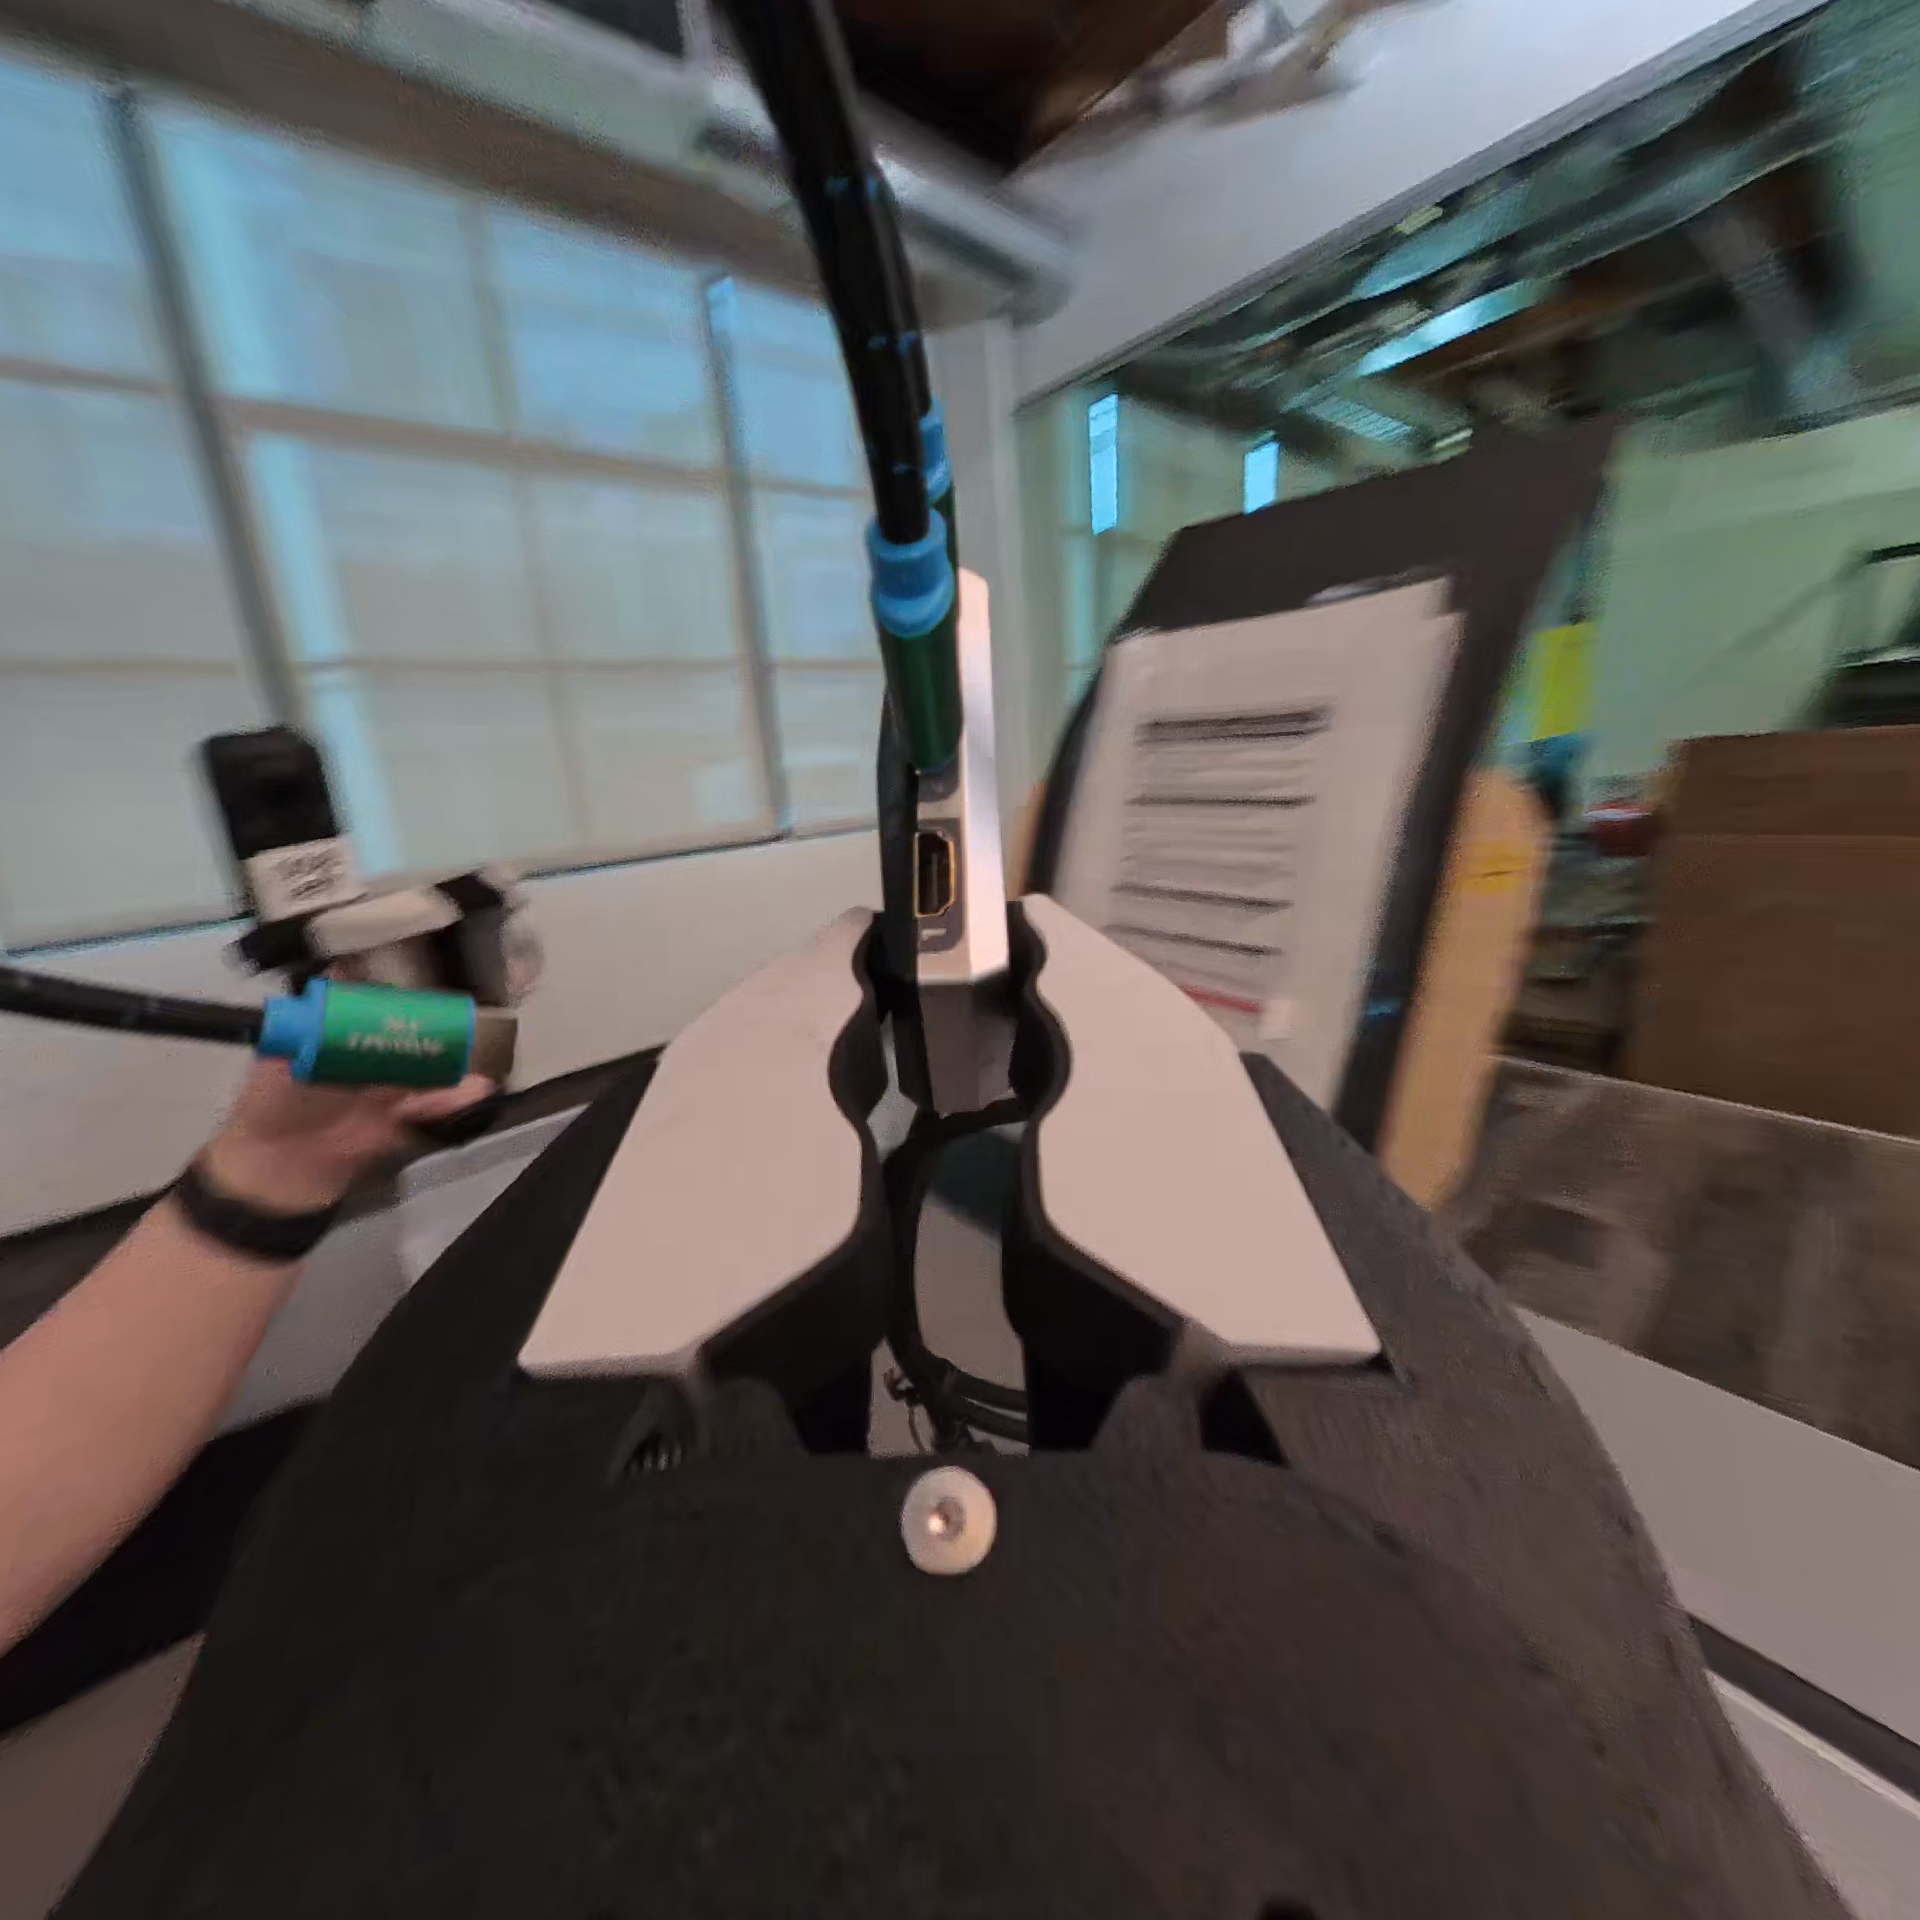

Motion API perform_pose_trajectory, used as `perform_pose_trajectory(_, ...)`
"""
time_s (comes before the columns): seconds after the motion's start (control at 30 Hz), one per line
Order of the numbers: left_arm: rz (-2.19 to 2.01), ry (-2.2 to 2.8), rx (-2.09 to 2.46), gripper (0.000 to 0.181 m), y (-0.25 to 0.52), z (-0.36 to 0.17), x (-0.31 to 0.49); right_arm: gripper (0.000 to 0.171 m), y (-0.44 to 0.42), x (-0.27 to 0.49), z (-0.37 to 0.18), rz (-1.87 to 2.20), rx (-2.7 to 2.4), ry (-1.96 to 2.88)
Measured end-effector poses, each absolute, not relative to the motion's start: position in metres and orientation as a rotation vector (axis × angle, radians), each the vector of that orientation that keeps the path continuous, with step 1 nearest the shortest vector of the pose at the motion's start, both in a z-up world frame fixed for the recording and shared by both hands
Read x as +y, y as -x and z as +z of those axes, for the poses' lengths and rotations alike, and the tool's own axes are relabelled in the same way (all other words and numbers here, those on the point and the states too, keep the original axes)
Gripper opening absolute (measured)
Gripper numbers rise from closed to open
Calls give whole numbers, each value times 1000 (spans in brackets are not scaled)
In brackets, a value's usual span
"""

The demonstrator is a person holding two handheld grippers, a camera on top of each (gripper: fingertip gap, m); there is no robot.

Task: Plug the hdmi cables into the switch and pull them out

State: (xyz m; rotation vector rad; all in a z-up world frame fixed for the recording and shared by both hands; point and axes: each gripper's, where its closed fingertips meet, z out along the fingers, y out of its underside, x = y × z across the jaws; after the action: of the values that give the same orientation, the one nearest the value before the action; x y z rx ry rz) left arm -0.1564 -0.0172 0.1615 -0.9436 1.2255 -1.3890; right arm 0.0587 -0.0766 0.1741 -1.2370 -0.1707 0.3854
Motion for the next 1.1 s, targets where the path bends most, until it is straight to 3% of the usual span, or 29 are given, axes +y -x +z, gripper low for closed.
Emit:
perform_pose_trajectory(0.2,-1373,930,1269,21,153,160,-29,21,-177,-125,177,138,122,1261)
perform_pose_trajectory(0.4,-1401,975,1322,21,140,146,-32,21,-243,-113,98,-11,287,1633)
perform_pose_trajectory(0.57,-1381,1018,1390,21,131,133,-36,21,-250,-87,47,60,343,1850)
perform_pose_trajectory(0.97,-1277,1039,1612,24,115,103,-59,21,-256,-64,-9,326,329,2513)
perform_pose_trajectory(1.1,-1255,1022,1655,25,111,99,-66,22,-246,-49,-18,415,-11,2637)
